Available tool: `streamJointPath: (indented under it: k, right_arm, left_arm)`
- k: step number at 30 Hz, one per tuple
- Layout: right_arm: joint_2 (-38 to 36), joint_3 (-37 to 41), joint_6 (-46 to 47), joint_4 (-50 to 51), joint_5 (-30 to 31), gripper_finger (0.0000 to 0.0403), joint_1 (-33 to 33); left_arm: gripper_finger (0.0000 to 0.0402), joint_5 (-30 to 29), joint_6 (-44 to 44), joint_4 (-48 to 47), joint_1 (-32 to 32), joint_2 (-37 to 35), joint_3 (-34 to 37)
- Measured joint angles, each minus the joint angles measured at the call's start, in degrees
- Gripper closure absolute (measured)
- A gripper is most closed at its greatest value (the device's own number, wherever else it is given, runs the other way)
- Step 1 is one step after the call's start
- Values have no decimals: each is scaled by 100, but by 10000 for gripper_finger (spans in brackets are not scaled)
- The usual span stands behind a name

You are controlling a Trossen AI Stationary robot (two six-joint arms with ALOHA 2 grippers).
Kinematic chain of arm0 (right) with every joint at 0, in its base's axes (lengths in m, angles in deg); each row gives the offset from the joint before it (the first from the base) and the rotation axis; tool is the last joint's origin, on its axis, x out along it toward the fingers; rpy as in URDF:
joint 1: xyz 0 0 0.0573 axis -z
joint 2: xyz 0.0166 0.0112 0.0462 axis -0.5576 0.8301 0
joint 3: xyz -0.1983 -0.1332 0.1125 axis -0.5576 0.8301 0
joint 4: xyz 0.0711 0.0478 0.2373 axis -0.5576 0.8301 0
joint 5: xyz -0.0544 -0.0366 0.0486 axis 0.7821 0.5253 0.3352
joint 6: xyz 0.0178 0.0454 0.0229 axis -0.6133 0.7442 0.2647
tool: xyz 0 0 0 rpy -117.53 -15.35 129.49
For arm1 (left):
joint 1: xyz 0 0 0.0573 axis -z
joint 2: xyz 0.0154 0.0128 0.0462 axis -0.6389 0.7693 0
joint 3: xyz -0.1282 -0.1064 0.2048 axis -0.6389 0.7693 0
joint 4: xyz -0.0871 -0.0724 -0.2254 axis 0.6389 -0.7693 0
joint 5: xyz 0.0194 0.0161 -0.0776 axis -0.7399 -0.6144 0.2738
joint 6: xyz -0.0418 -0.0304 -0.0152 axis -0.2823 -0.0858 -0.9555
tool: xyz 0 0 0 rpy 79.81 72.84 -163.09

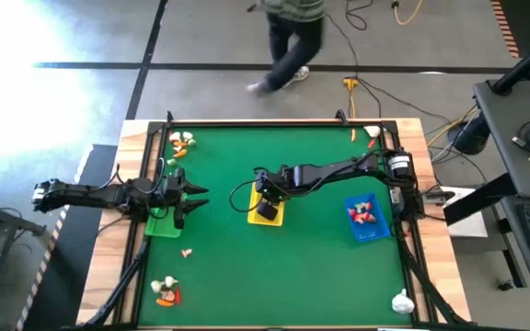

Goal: Sort produce into baskets
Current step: Put the yellow chili pepper into the yellow bin

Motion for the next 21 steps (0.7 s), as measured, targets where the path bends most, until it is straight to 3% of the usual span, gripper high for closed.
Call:
streamJointPath:
  k: [7,14,21]
  right_arm:
    - [-7,-91,29,253,-2,306,0]
    - [-408,-1226,172,1790,93,248,-35]
    - [-1222,-2020,530,3509,1732,232,-225]
  left_arm:
    - [243,-1,1,0,2,0,0]
    - [243,2,-1,0,0,0,0]
    - [243,2,2,0,1,13,0]
